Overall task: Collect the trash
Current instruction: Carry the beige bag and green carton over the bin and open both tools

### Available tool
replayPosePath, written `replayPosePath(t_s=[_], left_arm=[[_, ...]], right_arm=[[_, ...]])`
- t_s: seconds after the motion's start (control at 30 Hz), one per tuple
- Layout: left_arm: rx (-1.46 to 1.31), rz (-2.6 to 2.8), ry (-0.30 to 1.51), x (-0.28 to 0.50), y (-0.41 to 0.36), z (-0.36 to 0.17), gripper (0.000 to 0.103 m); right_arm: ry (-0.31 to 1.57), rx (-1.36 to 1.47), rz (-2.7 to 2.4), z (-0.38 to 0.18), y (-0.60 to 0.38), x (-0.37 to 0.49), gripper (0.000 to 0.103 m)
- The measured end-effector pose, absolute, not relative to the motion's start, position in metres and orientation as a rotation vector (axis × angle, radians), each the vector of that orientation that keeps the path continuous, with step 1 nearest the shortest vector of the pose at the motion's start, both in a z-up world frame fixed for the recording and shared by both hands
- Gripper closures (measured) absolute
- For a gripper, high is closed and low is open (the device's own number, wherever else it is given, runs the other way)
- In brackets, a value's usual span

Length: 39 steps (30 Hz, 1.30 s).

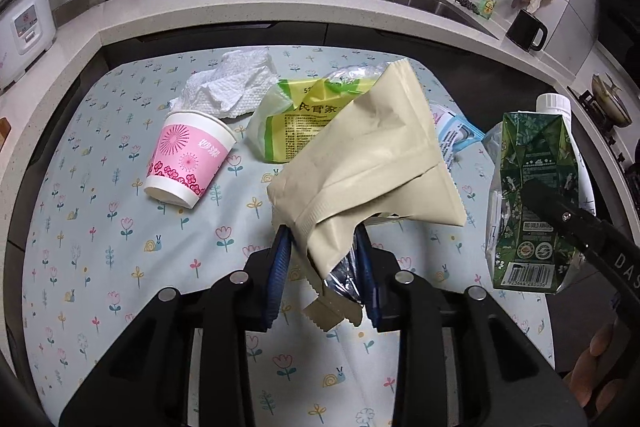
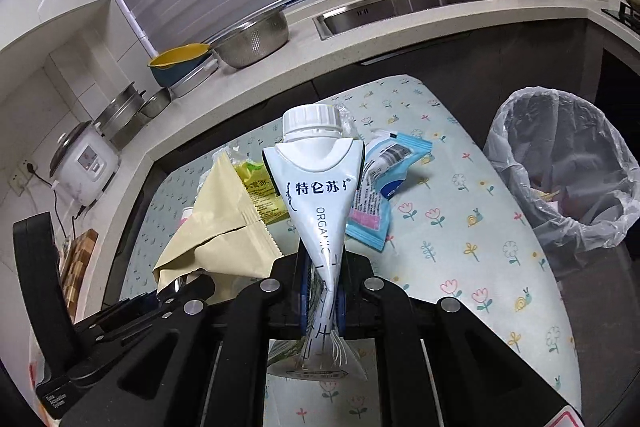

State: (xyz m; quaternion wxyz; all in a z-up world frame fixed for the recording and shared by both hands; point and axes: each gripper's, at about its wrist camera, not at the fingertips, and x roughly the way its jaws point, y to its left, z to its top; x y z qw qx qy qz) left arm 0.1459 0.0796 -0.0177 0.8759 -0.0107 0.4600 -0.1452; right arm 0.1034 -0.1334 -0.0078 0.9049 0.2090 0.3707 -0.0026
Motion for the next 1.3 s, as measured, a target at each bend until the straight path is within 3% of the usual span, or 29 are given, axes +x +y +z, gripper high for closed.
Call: replayPosePath(t_s=[0.87, 1.3], left_arm=[[0.080, -0.501, 0.909, 0.121, -0.047, 0.009, 0.078], [0.157, -0.639, 0.917, 0.133, -0.147, 0.005, 0.078]], right_arm=[[0.660, 0.499, -0.190, 0.012, -0.236, 0.041, 0.093], [0.616, 0.547, -0.334, 0.008, -0.311, 0.014, 0.093]])
